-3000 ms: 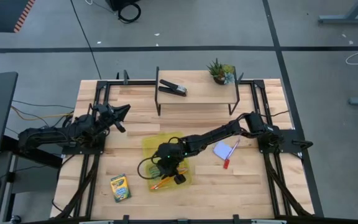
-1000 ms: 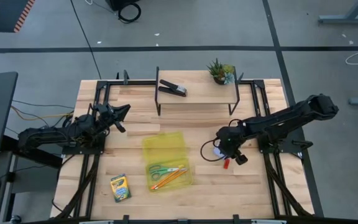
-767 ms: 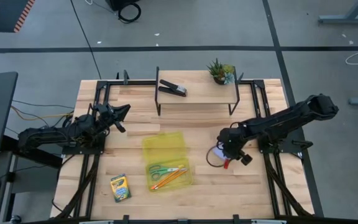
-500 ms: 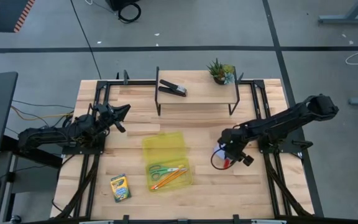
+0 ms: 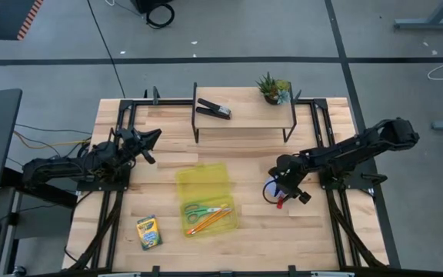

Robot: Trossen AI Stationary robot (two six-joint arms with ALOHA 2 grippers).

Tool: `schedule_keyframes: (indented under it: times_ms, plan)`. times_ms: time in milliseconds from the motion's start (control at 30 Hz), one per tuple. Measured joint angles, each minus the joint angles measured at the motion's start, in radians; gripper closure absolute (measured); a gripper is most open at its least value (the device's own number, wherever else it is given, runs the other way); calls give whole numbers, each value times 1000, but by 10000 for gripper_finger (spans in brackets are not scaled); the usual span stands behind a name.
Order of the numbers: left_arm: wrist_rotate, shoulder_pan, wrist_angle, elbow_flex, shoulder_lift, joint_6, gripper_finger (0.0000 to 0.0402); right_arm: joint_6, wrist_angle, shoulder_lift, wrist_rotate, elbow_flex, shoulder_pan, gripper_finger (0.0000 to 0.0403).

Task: Pack school essentials
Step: Put the purple pen into the yellow supply box

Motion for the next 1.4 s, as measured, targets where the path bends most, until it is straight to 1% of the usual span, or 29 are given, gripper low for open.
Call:
schedule_keyframes:
  times_ms: [167, 233, 367, 533, 633, 767, 900, 1000, 1200, 1400]
  plan:
    - [0, 0, 0, 0, 0, 0, 373, 0, 85, 0, -6, -54, 0, 243]
    - [0, 0, 0, 0, 0, 0, 371, -4, 97, 0, -5, -63, 0, 244]
    - [0, 0, 0, 0, 0, 0, 364, 21, 103, 13, 32, -73, 0, 252]
    - [0, 0, 0, 0, 0, 0, 365, 45, 106, 37, 36, -70, 0, 266]
    - [0, 0, 0, 0, 0, 0, 369, 36, 117, 67, 8, -70, -1, 283]
    - [0, 0, 0, 0, 0, 0, 374, -2, 130, 93, -20, -69, -1, 317]
    - [0, 0, 0, 0, 0, 0, 369, -34, 140, 94, -23, -71, -1, 348]
    - [0, 0, 0, 0, 0, 0, 364, -49, 143, 93, -21, -72, -1, 361]
    - [0, 0, 0, 0, 0, 0, 366, -31, 143, 94, -21, -59, 0, 365]
    - [0, 0, 0, 0, 0, 0, 374, -22, 120, 101, -12, -17, 1, 368]
